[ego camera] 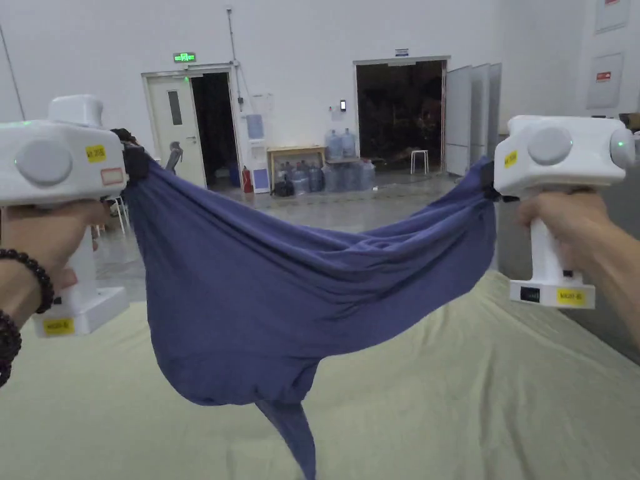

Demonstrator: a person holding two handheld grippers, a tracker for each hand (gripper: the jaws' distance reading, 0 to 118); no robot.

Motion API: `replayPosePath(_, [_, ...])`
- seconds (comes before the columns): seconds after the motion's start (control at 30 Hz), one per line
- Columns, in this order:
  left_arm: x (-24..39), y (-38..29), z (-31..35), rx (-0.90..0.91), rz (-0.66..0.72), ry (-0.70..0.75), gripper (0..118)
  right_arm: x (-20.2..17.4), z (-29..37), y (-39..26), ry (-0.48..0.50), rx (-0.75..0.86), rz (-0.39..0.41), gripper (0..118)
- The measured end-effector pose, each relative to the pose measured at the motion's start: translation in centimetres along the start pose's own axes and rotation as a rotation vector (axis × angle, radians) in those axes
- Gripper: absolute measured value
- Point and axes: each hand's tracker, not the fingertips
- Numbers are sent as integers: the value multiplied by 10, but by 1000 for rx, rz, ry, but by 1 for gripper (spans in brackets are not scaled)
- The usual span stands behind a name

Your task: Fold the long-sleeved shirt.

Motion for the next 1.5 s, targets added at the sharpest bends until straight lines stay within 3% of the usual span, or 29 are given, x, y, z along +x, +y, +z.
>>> replayPosePath(0.17, [3, 37, -17, 49, 12, 36, 0, -6, -6, 31, -9, 31, -30, 0])
replayPosePath(0.3, [3, 20, -30, 28, 17, 33, 0, -4, -24, 9, -13, 10, -39, 0])
replayPosePath(0.43, [0, -49, -47, -87, 2, 28, 0, 2, -59, -58, -4, -94, -46, 0])
replayPosePath(0.63, [-13, -195, -63, -308, 53, 33, 0, 23, -112, -196, -9, -304, -128, 0])
replayPosePath(0.73, [-15, -242, -47, -310, 64, 72, 0, 31, -109, -238, 15, -376, -165, 0])
replayPosePath(0.9, [-30, -289, 23, -331, 146, -10, 0, 49, -54, -276, 67, -369, -48, 0])
replayPosePath(1.03, [-26, -338, 111, -410, -5, -17, 0, 75, 3, -333, 120, -469, 77, 0])
replayPosePath(1.3, [-26, -438, 240, -636, 27, -69, 0, 101, 108, -450, 139, -731, 163, 0])
replayPosePath(1.5, [-21, -465, 279, -709, 23, -84, 0, 104, 130, -480, 117, -761, 227, 0])
